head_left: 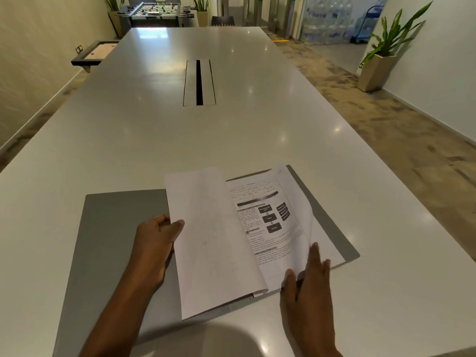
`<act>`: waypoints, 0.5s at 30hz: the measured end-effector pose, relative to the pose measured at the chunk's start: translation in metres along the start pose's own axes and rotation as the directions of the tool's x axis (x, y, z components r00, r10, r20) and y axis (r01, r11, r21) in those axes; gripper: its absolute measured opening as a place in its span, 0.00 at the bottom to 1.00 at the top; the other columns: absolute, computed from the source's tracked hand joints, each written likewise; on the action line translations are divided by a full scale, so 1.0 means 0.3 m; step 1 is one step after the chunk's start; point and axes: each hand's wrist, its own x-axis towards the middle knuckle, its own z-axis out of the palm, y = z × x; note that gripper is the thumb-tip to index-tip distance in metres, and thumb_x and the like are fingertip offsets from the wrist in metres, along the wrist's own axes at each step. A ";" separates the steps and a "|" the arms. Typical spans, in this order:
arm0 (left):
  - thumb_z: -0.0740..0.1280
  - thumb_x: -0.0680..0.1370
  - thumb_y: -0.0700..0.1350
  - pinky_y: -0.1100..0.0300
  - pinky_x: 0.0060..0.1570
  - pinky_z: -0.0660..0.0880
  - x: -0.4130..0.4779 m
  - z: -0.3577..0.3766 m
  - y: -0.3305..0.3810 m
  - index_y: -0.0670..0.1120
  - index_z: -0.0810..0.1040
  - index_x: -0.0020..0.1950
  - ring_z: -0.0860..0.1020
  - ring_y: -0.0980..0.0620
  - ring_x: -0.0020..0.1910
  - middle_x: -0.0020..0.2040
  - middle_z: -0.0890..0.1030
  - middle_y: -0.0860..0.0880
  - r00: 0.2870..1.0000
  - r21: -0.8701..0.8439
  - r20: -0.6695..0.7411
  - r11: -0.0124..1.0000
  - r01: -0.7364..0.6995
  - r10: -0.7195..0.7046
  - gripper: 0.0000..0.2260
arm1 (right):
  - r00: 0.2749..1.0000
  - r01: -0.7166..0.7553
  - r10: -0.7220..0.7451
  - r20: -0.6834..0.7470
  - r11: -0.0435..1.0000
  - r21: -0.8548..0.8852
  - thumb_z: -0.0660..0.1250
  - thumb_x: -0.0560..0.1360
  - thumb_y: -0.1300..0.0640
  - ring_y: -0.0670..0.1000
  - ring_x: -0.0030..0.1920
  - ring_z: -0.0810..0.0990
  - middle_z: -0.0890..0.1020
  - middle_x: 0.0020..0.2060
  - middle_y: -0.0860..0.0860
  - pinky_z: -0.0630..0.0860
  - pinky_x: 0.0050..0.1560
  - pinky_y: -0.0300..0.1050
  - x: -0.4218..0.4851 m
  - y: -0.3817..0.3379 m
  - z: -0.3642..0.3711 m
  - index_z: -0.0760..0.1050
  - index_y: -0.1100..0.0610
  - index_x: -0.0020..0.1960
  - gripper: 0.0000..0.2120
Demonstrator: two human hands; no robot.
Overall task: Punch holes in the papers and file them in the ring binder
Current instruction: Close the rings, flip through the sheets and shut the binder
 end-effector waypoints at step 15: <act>0.63 0.86 0.47 0.42 0.53 0.81 -0.016 0.000 0.032 0.41 0.84 0.56 0.86 0.34 0.50 0.49 0.87 0.39 0.999 -0.154 0.032 0.988 -0.005 0.009 0.13 | 0.648 0.676 -0.685 0.334 0.719 0.162 0.67 0.73 0.63 0.37 0.81 0.55 0.60 0.81 0.33 0.57 0.80 0.38 -0.027 -0.118 0.016 0.61 0.43 0.82 0.41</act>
